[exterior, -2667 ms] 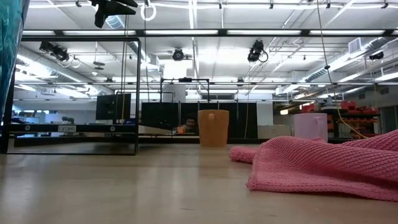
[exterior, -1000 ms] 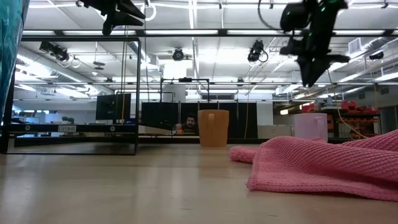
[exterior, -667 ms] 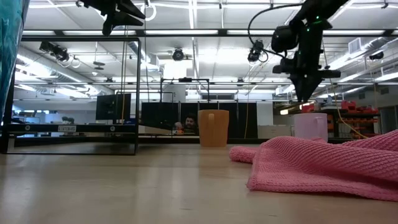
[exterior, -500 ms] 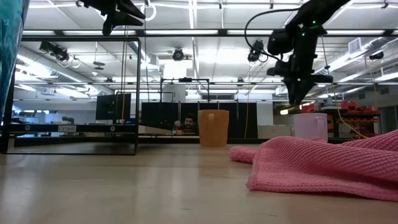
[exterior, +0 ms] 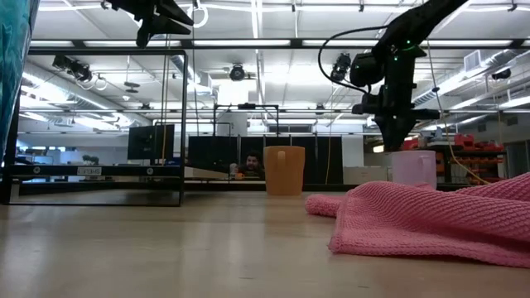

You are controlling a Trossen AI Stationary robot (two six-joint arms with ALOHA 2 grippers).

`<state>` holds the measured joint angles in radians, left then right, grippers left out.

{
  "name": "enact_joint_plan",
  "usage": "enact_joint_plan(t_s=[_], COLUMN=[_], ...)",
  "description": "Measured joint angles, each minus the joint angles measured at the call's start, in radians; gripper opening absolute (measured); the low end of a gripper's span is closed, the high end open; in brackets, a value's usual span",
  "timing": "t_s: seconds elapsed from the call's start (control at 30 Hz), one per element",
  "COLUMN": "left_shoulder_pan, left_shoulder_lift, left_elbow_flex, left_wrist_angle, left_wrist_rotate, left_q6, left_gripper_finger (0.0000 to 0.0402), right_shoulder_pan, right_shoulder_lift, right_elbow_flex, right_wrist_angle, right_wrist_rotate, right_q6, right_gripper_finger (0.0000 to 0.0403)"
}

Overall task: Stack small to large cups/mugs on shelf
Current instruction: Put the purple mug on the shelf

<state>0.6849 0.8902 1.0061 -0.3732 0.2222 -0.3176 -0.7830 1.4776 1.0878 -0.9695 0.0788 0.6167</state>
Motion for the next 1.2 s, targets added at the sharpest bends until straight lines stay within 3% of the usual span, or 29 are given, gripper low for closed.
enact_joint_plan(t_s=[0.6, 0.9, 1.2], left_shoulder_pan=[0.000, 0.000, 0.000], left_shoulder_lift=[0.000, 0.000, 0.000], left_elbow_flex=[0.000, 0.000, 0.000], left_wrist_angle=[-0.008, -0.007, -0.007], left_wrist_rotate=[0.000, 0.000, 0.000], left_q6=[0.000, -0.001, -0.002], left_gripper_finger=[0.0112, 0.0110, 0.0107], right_shoulder_pan=[0.000, 0.000, 0.018], right_shoulder_lift=[0.061, 0.061, 0.043], right_elbow_flex=[0.000, 0.000, 0.011], right_wrist_angle=[-0.016, -0.015, -0.024], right_wrist_rotate=[0.025, 0.028, -0.029], right_q6=[-0.011, -0.027, -0.066], right_gripper_finger=[0.0076, 0.0011, 0.0007])
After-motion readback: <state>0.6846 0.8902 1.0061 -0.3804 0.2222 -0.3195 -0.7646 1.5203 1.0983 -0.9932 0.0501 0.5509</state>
